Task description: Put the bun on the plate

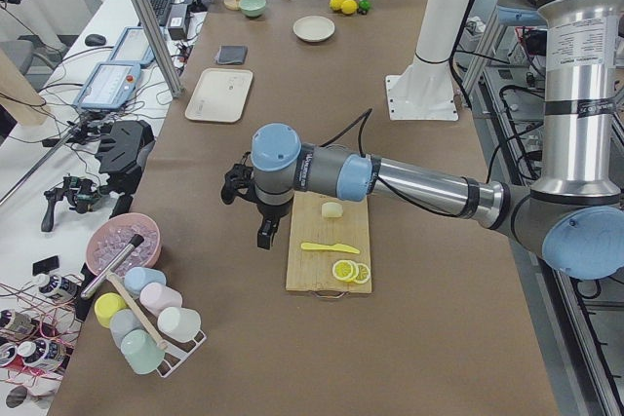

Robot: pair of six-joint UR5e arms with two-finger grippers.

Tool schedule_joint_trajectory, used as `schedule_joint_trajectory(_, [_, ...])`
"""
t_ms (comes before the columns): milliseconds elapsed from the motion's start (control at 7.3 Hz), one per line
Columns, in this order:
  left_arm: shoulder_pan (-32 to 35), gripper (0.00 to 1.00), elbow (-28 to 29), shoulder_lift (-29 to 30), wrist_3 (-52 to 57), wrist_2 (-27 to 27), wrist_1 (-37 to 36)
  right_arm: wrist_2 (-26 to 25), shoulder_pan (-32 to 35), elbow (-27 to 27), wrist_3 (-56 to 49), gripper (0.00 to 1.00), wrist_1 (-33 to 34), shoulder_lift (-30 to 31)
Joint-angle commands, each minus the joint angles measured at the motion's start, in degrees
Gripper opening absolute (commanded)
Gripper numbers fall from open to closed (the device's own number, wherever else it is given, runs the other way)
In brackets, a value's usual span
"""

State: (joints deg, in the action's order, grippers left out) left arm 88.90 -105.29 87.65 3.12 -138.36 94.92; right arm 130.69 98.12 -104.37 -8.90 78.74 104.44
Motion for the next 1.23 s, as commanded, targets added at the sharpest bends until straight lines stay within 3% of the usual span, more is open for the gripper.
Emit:
schedule_joint_trajectory(0, [-0.04,0.97,0.96,0.68,0.4,-1.9,6.92,0.7,1.11,1.62,1.07,1.0,-2.18,0.68])
schedule_joint_trajectory(411, [0.14,0.97,1.93,-0.81,0.14,-4.9,14.32,1.32,0.93,1.89,5.17,1.0,-2.01,1.11])
schedule_joint_trajectory(685, [-0.21,0.97,2.28,-0.73,-0.13,-4.82,14.41,6.67,-1.51,1.8,10.98,1.0,-2.53,1.99])
schedule_joint_trajectory(1096, [-0.48,0.97,2.28,-0.73,-0.13,-4.82,14.41,6.33,-13.26,1.89,30.7,1.0,-13.22,2.17])
